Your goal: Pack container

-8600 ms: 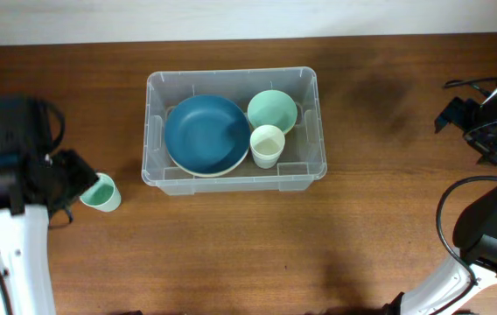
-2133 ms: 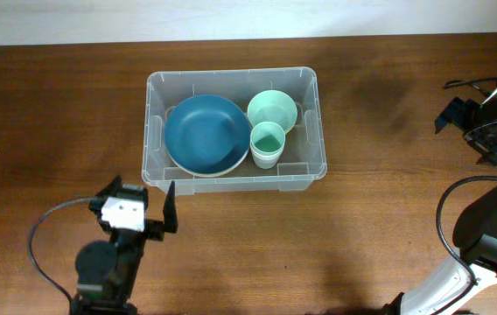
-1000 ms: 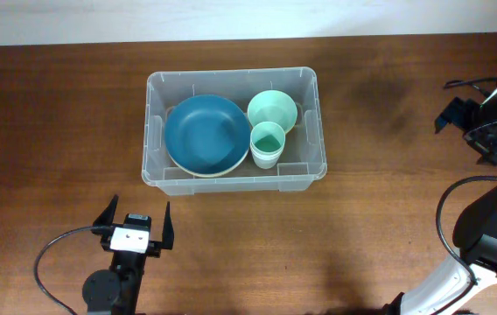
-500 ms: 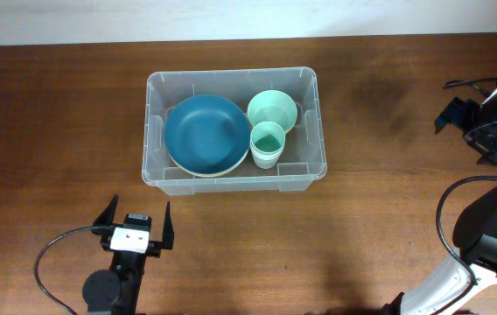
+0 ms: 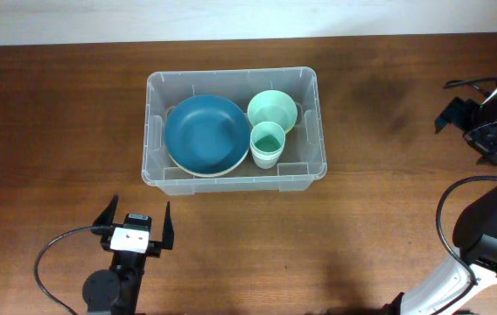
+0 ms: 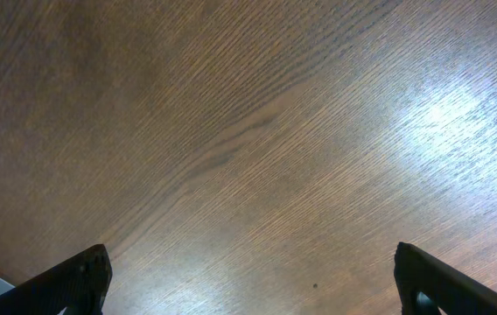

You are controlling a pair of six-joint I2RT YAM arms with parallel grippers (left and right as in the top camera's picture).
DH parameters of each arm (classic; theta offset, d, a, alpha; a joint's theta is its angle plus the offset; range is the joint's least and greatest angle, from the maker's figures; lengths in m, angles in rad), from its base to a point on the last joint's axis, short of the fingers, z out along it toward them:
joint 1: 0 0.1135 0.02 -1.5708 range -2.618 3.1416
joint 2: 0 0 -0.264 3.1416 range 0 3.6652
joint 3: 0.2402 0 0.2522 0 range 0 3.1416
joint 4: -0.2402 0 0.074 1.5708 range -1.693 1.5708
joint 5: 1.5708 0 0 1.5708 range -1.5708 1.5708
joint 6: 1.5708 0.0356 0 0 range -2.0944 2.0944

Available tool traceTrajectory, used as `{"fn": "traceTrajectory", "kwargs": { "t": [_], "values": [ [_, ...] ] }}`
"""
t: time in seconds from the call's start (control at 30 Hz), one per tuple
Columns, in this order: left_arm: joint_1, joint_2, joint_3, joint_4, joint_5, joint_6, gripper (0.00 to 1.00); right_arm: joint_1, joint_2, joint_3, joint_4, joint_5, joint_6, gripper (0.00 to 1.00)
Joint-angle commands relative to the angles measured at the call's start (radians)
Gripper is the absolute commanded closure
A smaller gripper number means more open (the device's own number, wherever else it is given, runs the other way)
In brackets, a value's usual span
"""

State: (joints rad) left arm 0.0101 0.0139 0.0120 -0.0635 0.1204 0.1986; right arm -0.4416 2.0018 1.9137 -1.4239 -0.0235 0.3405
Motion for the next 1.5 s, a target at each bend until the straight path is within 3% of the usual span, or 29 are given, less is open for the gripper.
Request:
{"fn": "traceTrajectory", "kwargs": {
  "t": [0.0,0.2,0.6,0.83,0.97,1.13,1.27,1.47],
  "values": [
    [0.006,-0.007,-0.003,-0.005,-0.001,0.009,0.00,0.004,0.003,0.001,0.001,0.009,0.008,0.01],
    [0.006,-0.007,-0.003,-0.005,-0.001,0.009,0.00,0.021,-0.057,0.001,0.001,0.009,0.008,0.01],
    [0.006,-0.007,-0.003,-0.005,-0.001,0.009,0.00,0.261,-0.506,-0.017,0.001,0.009,0.008,0.01],
    [0.006,-0.007,-0.003,-0.005,-0.001,0.009,0.00,0.356,-0.786,-0.255,0.039,0.038,0.008,0.01],
    [0.006,-0.007,-0.003,-0.005,-0.001,0.009,0.00,0.364,-0.997,-0.540,0.312,0.032,-0.003,0.01],
    [0.006,-0.007,-0.003,-0.005,-0.001,0.009,0.00,0.447,-1.269,-0.936,0.754,0.023,-0.212,0.01],
    [0.006,-0.007,-0.003,-0.005,-0.001,0.009,0.00,0.484,-1.492,-1.263,1.060,0.020,-0.258,0.01],
    [0.006,-0.007,-0.003,-0.005,-0.001,0.009,0.00,0.487,-1.733,-1.598,1.331,-0.032,-0.263,0.01]
  ]
}}
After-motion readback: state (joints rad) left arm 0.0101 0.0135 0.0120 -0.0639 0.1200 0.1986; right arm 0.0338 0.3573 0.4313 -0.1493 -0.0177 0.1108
